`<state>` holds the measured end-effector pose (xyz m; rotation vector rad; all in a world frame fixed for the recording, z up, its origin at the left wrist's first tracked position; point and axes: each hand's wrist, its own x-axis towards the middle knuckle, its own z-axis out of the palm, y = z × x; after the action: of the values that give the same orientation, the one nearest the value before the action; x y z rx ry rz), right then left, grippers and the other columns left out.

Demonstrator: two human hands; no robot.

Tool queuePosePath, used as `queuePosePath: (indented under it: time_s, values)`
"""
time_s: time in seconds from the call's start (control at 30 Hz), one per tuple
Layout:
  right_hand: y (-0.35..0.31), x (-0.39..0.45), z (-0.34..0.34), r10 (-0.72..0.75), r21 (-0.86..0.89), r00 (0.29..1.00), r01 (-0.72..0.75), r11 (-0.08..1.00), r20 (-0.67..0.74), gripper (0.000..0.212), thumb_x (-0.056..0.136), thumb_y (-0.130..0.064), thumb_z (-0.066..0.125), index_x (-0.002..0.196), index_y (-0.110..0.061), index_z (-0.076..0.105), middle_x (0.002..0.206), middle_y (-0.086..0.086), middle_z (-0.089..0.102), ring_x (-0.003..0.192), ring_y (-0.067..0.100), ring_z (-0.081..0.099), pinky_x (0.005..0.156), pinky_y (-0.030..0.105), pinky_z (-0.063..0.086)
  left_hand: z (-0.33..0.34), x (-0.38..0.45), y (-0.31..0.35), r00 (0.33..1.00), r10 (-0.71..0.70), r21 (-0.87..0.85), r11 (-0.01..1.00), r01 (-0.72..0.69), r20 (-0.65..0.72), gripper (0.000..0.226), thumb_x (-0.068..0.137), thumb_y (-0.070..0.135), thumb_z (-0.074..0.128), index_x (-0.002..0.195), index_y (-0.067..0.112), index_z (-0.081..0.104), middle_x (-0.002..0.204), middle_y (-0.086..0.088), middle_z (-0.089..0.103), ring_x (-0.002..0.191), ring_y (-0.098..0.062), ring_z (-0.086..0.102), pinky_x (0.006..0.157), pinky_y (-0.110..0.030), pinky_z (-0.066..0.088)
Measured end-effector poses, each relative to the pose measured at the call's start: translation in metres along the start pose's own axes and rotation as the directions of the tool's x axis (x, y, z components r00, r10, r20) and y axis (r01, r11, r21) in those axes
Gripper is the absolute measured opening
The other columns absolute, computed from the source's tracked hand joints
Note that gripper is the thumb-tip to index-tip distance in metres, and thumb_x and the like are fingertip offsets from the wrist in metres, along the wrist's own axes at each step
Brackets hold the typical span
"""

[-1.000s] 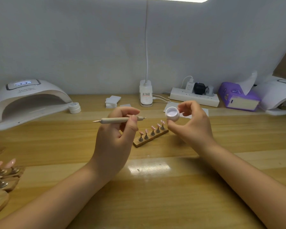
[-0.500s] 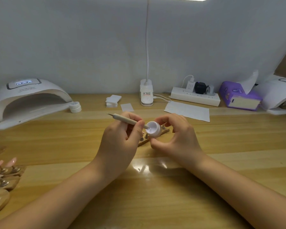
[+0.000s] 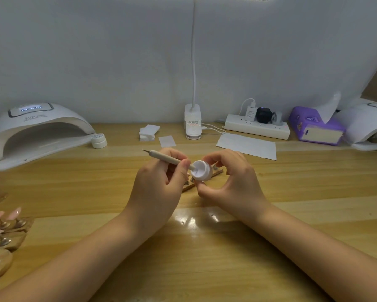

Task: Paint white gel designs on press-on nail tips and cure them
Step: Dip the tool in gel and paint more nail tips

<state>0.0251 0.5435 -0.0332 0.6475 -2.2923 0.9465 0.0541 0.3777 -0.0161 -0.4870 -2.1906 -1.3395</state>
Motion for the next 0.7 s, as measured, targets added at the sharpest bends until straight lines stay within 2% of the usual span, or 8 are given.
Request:
queuePosePath:
  time_s: [0.13,0.27,0.3,0.4,0.47,0.7]
  values:
    - [0.0,0.0,0.0,0.016,-0.004,1.0,-0.016,1.0,0.01,0.036,0.067,-0.022,0.082,0.098,-0.018,0.064,0.091,-0.01,0.061,0.086,0.01,0.051,0.074,0.023,0.042,0.0,0.002,0.004,0.996,-0.049,-0.086,0.995,0.042,-0.076,0.009,0.095,0.021,0.056,0.086,0.02,0.059,0.064,0.002,0.064,0.052,-0.003,0.054,0.048,-0.01,0.037]
    - [0.0,0.001,0.0,0.033,0.004,0.999,-0.033,0.999,-0.001,0.036,0.067,-0.022,0.083,0.097,-0.017,0.064,0.091,-0.01,0.061,0.085,0.011,0.052,0.073,0.02,0.04,-0.002,0.004,0.007,0.982,-0.153,-0.249,0.961,0.122,-0.113,0.021,0.091,0.036,0.052,0.088,0.017,0.061,0.067,0.003,0.065,0.061,-0.017,0.058,0.06,-0.027,0.048]
    - [-0.001,0.001,0.0,0.033,0.006,0.999,-0.033,0.999,0.001,0.036,0.067,-0.021,0.083,0.097,-0.017,0.064,0.091,-0.01,0.061,0.085,0.011,0.052,0.074,0.021,0.04,-0.002,0.005,0.008,0.976,-0.182,-0.289,0.947,0.143,-0.115,0.023,0.09,0.038,0.052,0.089,0.017,0.061,0.066,0.004,0.065,0.062,-0.017,0.058,0.06,-0.026,0.048]
    - [-0.002,0.001,-0.001,0.035,0.009,0.999,-0.035,0.999,0.002,0.036,0.067,-0.021,0.083,0.097,-0.017,0.065,0.091,-0.009,0.062,0.085,0.011,0.052,0.073,0.016,0.037,-0.002,0.008,0.008,0.959,-0.257,-0.392,0.9,0.191,-0.121,0.029,0.085,0.043,0.053,0.091,0.015,0.062,0.062,0.007,0.063,0.062,-0.002,0.059,0.06,-0.014,0.047]
    - [-0.002,0.0,-0.001,0.038,0.011,0.999,-0.038,0.999,0.005,0.036,0.067,-0.022,0.083,0.097,-0.017,0.065,0.091,-0.009,0.062,0.085,0.01,0.052,0.072,0.015,0.035,-0.002,0.009,0.007,0.945,-0.304,-0.445,0.867,0.223,-0.119,0.033,0.082,0.045,0.054,0.09,0.014,0.063,0.06,0.007,0.062,0.059,0.0,0.057,0.058,-0.012,0.046]
    - [-0.004,0.0,-0.002,0.031,0.018,1.0,-0.031,0.999,0.005,0.035,0.067,-0.024,0.083,0.096,-0.017,0.064,0.091,-0.009,0.063,0.084,0.011,0.053,0.071,0.017,0.037,-0.003,0.012,0.003,0.892,-0.445,-0.549,0.766,0.334,-0.077,0.036,0.076,0.052,0.059,0.081,0.016,0.062,0.057,0.005,0.06,0.055,-0.006,0.053,0.058,-0.024,0.045]
